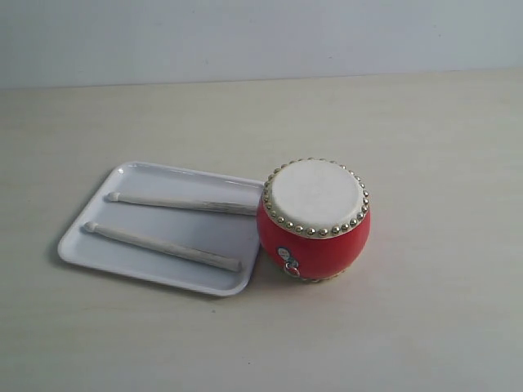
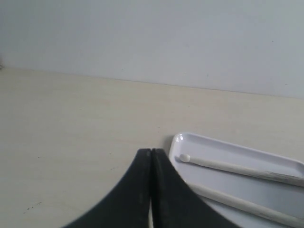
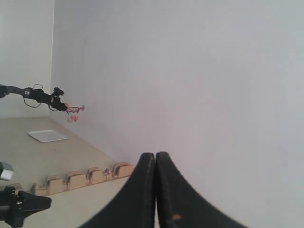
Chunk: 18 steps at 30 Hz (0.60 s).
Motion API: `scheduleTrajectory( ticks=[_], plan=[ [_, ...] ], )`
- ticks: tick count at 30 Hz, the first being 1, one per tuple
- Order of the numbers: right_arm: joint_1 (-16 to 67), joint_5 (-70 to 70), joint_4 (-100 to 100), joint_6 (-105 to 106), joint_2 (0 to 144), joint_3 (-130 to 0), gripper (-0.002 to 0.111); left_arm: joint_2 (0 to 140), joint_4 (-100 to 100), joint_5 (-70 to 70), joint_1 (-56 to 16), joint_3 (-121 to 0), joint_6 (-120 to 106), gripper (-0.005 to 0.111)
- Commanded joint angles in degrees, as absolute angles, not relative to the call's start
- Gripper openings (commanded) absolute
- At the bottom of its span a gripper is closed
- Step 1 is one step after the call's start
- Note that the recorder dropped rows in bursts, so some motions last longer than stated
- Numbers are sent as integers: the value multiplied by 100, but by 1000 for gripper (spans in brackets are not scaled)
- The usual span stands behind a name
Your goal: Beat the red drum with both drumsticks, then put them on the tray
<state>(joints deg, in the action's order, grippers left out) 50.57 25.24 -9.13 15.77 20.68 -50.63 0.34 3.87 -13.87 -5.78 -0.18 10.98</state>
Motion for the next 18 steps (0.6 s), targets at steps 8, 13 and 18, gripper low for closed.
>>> scheduleTrajectory(
  ticks=[8, 13, 18],
  plan=[
    [5056, 2973, -585, 1585, 2151, -5109, 0, 0, 415, -1406, -564, 0, 1077, 0],
    [4298, 2611, -491, 1211, 2100, -4769, 0, 0, 415, -1406, -564, 0, 1077, 0],
    [2369, 2667, -417, 1067, 1743, -4073, 0, 0, 415, -1406, -564, 0, 1077, 0]
  ],
)
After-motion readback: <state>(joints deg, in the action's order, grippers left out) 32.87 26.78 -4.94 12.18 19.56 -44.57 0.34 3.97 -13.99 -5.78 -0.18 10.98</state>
